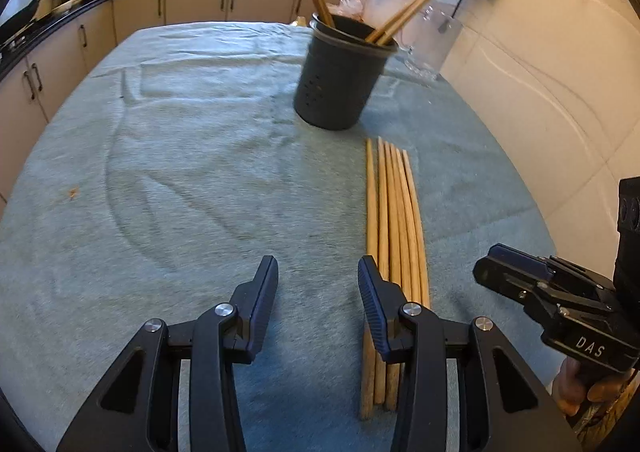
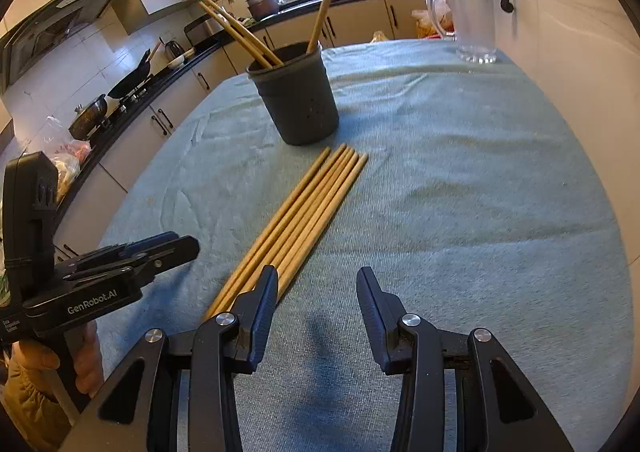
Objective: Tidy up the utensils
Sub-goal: 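Grasp a chopstick with the left tool while the right tool grasps another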
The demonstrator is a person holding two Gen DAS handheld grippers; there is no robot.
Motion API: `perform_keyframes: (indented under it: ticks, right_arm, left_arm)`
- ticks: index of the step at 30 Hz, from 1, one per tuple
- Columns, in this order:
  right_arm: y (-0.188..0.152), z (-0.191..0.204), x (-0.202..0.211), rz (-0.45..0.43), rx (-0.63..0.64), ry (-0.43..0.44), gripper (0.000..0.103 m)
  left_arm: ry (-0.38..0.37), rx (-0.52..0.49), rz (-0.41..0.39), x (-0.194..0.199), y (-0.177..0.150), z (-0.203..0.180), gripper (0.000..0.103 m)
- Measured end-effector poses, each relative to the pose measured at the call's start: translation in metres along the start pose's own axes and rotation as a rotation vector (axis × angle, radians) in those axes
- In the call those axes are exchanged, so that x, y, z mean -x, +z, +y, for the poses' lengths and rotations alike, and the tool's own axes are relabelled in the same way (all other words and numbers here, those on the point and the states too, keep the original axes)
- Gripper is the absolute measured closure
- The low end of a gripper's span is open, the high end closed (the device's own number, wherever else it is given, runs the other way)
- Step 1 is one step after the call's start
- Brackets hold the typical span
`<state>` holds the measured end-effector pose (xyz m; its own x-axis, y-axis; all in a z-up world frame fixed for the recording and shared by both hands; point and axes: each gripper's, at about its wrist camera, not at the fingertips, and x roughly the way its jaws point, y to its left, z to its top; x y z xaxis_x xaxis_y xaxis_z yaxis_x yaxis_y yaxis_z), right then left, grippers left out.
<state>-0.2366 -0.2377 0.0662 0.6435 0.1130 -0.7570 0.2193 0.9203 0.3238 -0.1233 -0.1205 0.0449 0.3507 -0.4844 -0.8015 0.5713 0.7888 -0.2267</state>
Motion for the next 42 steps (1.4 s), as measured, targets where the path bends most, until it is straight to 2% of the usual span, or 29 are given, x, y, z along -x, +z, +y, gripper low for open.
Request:
perform_keyframes:
  ticks: [7,8,9,11,19,20,21,24,28,34,36,42]
  right_arm:
    - [-0.001,-0.001,-0.015,0.024,-0.011,0.011,0.058]
    - [-0.001,-0.002,-0.017,0.026,-0.013,0.011,0.058]
    - [-0.001,-0.002,-0.018,0.027,-0.017,0.011,0.058]
    - [0.000,-0.004,-0.020,0.027,-0.025,0.013,0.058]
    - [0.003,-0.005,-0.027,0.039,-0.028,0.011,0.058]
    - [0.003,-0.005,-0.029,0.042,-0.027,0.009,0.058]
    - [0.004,-0.004,-0.031,0.044,-0.026,0.007,0.058]
    - [0.007,-0.001,-0.034,0.048,-0.011,0.002,0.058]
    - [0.013,0.006,-0.038,0.051,0.025,-0.011,0.062]
    - [0.020,0.013,-0.052,0.054,0.063,-0.059,0.073]
    - [0.024,0.015,-0.053,0.058,0.065,-0.092,0.086]
    - [0.029,0.017,-0.059,0.097,0.085,-0.133,0.087]
  left_arm:
    - [-0.033,-0.035,0.022,-0.020,0.016,-0.018,0.063]
    - [-0.026,-0.049,0.025,-0.023,0.016,-0.022,0.066]
    - [-0.010,-0.073,0.035,-0.029,0.018,-0.027,0.075]
    - [0.010,-0.091,0.062,-0.039,0.020,-0.032,0.081]
    - [0.069,-0.152,0.066,-0.056,0.033,-0.049,0.084]
    - [0.080,-0.145,0.068,-0.057,0.035,-0.048,0.095]
    - [0.099,-0.123,0.071,-0.059,0.038,-0.046,0.097]
    - [0.070,-0.007,0.092,-0.054,0.041,-0.025,0.096]
    - [0.088,0.060,0.096,-0.040,0.030,-0.003,0.096]
    - [0.080,0.099,0.066,-0.029,0.016,0.010,0.096]
    - [0.085,0.095,0.059,-0.028,0.016,0.009,0.096]
    - [0.080,0.107,0.056,-0.032,0.020,0.013,0.096]
